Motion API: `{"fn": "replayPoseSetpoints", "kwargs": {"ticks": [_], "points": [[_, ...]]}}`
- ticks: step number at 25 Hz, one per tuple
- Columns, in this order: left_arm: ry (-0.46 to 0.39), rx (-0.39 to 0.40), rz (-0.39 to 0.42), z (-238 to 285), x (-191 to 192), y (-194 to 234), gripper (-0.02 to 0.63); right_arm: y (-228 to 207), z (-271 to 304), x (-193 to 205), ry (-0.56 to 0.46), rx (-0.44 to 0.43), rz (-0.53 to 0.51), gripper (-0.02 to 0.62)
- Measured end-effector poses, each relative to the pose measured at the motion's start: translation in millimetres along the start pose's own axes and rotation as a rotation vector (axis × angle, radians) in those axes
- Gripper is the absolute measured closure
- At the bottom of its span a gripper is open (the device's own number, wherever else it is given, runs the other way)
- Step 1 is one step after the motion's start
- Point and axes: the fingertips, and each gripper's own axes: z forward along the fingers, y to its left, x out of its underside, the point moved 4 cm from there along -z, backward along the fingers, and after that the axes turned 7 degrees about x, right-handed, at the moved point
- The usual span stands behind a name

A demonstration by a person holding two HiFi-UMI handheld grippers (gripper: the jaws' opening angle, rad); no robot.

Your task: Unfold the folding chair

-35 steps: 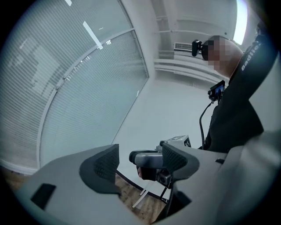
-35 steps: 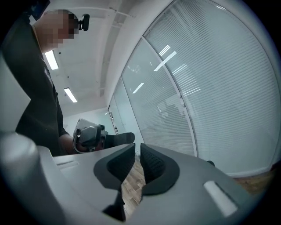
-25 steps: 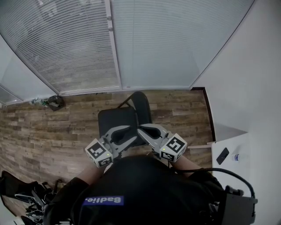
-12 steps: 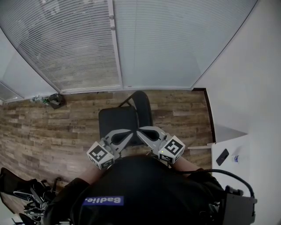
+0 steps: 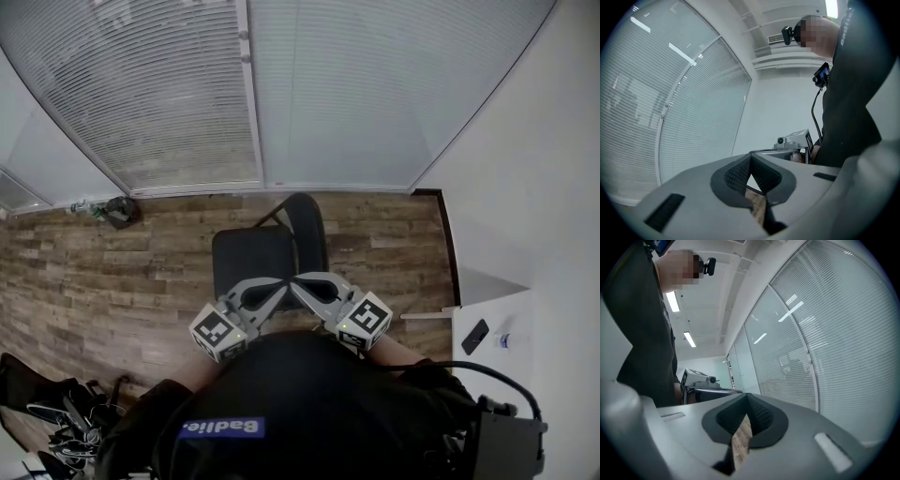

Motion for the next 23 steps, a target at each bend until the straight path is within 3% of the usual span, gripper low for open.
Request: {"fn": "replayPoseSetpoints", "kwargs": {"ticks": [23], "points": [[-0.004, -0.013, -0.007, -6.2, 2.6, -1.2, 0.601, 4.0, 3.5, -0.4, 0.019, 0.002, 0.0, 0.594]]}}
